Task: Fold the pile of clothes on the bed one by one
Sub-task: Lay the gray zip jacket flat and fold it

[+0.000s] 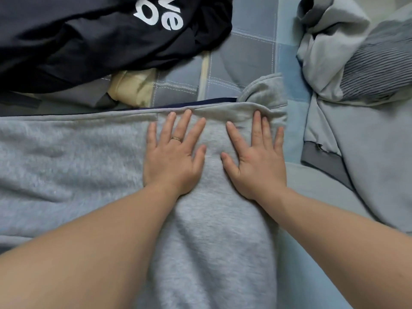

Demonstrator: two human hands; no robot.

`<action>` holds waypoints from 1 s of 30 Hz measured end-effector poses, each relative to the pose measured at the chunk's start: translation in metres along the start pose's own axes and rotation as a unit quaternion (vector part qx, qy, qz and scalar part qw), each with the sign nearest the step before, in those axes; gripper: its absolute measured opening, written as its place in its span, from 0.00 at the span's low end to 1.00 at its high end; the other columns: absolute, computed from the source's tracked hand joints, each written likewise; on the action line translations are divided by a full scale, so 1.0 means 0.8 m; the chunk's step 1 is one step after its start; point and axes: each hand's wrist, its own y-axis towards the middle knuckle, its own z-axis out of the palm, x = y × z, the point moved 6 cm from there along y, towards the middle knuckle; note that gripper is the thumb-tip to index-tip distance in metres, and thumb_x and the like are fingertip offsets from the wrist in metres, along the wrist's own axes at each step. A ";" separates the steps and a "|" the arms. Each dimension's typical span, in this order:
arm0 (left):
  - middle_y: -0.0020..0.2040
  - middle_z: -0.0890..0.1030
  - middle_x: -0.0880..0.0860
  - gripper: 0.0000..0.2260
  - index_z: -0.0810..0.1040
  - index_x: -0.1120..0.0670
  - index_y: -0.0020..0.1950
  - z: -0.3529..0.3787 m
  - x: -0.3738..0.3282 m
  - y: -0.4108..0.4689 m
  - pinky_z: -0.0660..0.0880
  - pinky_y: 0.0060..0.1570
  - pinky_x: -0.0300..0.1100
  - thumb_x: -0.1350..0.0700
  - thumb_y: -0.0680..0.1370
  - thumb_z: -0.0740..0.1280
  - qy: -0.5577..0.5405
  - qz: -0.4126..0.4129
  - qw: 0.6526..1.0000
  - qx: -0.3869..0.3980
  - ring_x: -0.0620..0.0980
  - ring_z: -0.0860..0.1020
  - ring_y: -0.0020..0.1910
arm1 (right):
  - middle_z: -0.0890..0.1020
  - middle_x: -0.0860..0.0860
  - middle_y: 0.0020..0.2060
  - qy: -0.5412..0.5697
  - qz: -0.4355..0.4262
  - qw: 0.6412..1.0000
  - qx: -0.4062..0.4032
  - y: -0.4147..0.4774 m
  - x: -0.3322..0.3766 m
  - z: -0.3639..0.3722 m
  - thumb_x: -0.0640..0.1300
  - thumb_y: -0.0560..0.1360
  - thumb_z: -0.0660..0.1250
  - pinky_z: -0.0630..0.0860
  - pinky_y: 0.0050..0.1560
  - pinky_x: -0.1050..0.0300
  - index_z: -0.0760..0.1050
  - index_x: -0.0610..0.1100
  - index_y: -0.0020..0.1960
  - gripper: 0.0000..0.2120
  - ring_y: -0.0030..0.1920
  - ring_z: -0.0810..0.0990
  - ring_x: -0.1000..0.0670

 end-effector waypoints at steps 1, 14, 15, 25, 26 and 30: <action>0.83 0.45 0.44 0.27 0.47 0.38 0.81 0.001 -0.001 0.002 0.37 0.77 0.57 0.39 0.82 0.44 0.001 0.002 1.000 -0.007 0.50 0.44 0.82 | 0.43 0.38 0.81 -0.004 -0.021 1.000 0.001 0.009 -0.006 -0.001 0.68 0.78 0.47 0.35 0.78 0.38 0.48 0.61 0.81 0.33 0.81 0.43 0.40; 0.83 0.48 0.45 0.29 0.49 0.38 0.82 0.005 -0.005 0.019 0.42 0.78 0.61 0.38 0.80 0.44 0.015 -0.005 1.000 -0.014 0.52 0.46 0.82 | 0.34 0.45 0.80 0.080 -0.012 0.996 0.040 0.001 -0.005 -0.068 0.62 0.81 0.53 0.31 0.77 0.43 0.38 0.54 0.82 0.37 0.79 0.32 0.45; 0.83 0.48 0.45 0.29 0.49 0.38 0.82 0.005 -0.005 0.018 0.41 0.78 0.61 0.38 0.80 0.44 0.012 -0.004 1.000 -0.015 0.51 0.45 0.82 | 0.33 0.46 0.80 0.107 -0.015 0.992 0.058 -0.032 0.011 -0.063 0.61 0.81 0.53 0.31 0.77 0.44 0.38 0.54 0.82 0.36 0.79 0.31 0.46; 0.83 0.47 0.48 0.28 0.52 0.45 0.82 -0.010 -0.004 -0.053 0.37 0.78 0.57 0.40 0.83 0.52 -0.112 0.049 0.990 0.076 0.49 0.43 0.82 | 0.36 0.49 0.81 0.094 0.113 0.980 0.132 -0.103 0.030 0.007 0.62 0.82 0.50 0.36 0.78 0.41 0.40 0.57 0.81 0.33 0.80 0.34 0.47; 0.83 0.47 0.49 0.28 0.52 0.45 0.82 -0.010 -0.005 -0.086 0.37 0.78 0.56 0.41 0.83 0.53 -0.131 0.052 0.985 0.100 0.49 0.43 0.82 | 0.37 0.49 0.81 0.107 0.125 0.974 0.157 -0.109 0.031 0.000 0.62 0.82 0.51 0.37 0.78 0.41 0.41 0.57 0.82 0.33 0.80 0.35 0.46; 0.83 0.47 0.49 0.27 0.54 0.45 0.82 -0.014 -0.008 -0.234 0.40 0.79 0.54 0.41 0.84 0.54 -0.146 0.102 0.972 0.154 0.50 0.44 0.82 | 0.41 0.49 0.82 0.154 0.173 0.958 0.168 -0.214 0.072 -0.016 0.58 0.81 0.56 0.44 0.79 0.41 0.46 0.56 0.82 0.33 0.81 0.41 0.43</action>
